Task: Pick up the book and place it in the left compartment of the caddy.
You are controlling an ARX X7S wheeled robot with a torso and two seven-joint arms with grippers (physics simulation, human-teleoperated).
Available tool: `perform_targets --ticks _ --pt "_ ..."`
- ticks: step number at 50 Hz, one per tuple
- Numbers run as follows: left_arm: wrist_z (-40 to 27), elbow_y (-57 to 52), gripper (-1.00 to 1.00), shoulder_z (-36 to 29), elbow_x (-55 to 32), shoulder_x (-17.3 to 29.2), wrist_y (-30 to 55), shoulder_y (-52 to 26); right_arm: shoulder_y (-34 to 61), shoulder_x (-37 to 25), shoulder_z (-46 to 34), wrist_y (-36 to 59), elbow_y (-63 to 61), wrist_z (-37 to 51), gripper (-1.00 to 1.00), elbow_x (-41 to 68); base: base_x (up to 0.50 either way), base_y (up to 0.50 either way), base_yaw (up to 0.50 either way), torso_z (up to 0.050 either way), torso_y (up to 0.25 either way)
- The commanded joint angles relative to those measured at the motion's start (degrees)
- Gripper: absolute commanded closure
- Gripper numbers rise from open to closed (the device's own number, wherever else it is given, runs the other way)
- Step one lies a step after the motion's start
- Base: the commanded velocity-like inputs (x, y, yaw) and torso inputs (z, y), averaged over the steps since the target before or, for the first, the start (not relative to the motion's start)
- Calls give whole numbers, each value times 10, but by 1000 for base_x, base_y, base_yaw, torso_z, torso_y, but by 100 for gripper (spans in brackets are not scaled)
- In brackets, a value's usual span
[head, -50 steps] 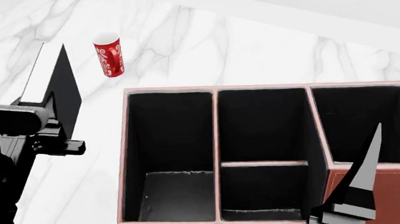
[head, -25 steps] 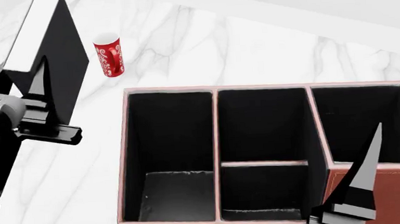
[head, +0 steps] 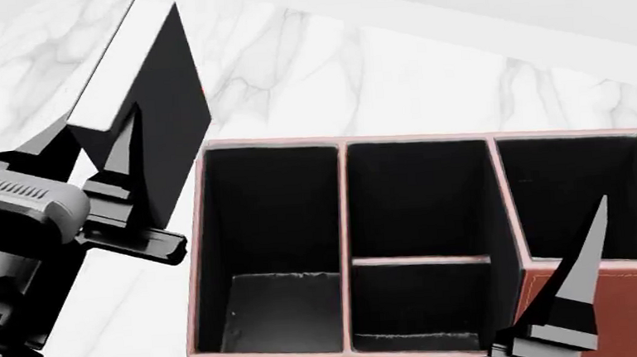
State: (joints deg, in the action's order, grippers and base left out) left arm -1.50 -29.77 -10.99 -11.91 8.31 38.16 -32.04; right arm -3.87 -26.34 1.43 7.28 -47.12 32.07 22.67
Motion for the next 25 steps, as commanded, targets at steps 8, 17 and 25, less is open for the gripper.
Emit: perform_targets --ticks 8,17,25 --pt "-8 -24 100 -6 -31 -24 -10 -1 0 5 11 -1 0 -12 -100 -6 0 0 0 0 3" --pt "-32 -23 100 -21 -28 -30 3 -3 0 5 9 -3 2 -12 -100 -6 0 0 0 0 1" --pt "-47 18 100 -29 -30 -49 -37 9 1 4 8 -2 1 -10 -100 -5 0 0 0 0 1"
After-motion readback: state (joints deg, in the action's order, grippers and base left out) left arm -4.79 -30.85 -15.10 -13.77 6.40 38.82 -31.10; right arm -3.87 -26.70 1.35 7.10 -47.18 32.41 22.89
